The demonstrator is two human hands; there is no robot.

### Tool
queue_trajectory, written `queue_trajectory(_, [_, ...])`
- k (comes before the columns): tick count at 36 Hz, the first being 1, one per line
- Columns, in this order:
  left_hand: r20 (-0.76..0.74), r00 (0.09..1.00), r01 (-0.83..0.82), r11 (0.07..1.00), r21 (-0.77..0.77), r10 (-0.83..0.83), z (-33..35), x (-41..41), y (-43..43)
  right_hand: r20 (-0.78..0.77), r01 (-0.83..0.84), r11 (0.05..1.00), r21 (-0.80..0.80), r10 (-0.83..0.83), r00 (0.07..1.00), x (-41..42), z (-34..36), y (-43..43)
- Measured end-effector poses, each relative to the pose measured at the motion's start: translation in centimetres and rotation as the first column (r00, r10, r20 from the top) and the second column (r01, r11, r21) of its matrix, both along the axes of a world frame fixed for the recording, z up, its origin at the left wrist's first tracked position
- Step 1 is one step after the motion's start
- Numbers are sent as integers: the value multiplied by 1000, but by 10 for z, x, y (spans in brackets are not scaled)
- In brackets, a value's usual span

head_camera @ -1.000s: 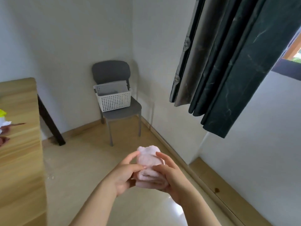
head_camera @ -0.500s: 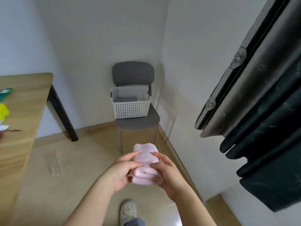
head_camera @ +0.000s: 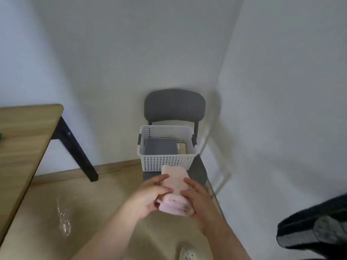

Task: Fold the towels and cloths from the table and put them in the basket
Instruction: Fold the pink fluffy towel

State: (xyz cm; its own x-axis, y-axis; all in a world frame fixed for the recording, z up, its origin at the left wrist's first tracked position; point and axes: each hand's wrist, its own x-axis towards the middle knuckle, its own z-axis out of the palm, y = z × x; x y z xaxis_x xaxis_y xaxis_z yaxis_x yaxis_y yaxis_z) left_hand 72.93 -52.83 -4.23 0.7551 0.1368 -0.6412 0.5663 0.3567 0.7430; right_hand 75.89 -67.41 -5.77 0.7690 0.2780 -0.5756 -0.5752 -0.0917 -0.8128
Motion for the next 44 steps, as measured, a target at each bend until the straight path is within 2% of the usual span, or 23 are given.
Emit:
queue_trajectory(9, [-37,995,-100,993,-56,98,-22,139,23,-30,-147,989,-1,147,989,163,-16,30])
queue_trajectory(15, [-88,992,-86,996,16,87,-37,211,35,-90,-222,971,-88,214,973,236,-31,45])
queue_trajectory(22, [-184,982,-33,998,52,42,-87,281,48,-130,-116,949,-294,80,988,297,-64,52])
queue_trajectory(26, [-249,968,24,999,23,-17,-124,316,52,-127,-86,881,-465,29,991,321,-95,58])
queue_trajectory(30, [-265,963,48,999,7,-44,-157,340,56,-119,-41,833,-552,-30,992,335,-117,69])
queue_trajectory(33, [-283,958,52,999,-10,-52,-178,354,59,-95,35,836,-548,-104,990,342,-129,76])
queue_trajectory(36, [-266,962,61,998,-23,-65,-201,362,59,-44,63,822,-566,-106,993,347,-138,80])
queue_trajectory(40, [-291,952,100,995,-16,-101,-233,357,48,-73,-25,810,-586,-22,997,347,-145,85])
queue_trajectory(42, [-309,938,186,981,59,-159,-246,351,43,-96,-105,786,-609,59,994,346,-150,90])
queue_trajectory(44, [-344,905,345,906,245,-251,-254,346,42,-123,-178,755,-631,129,984,345,-155,95])
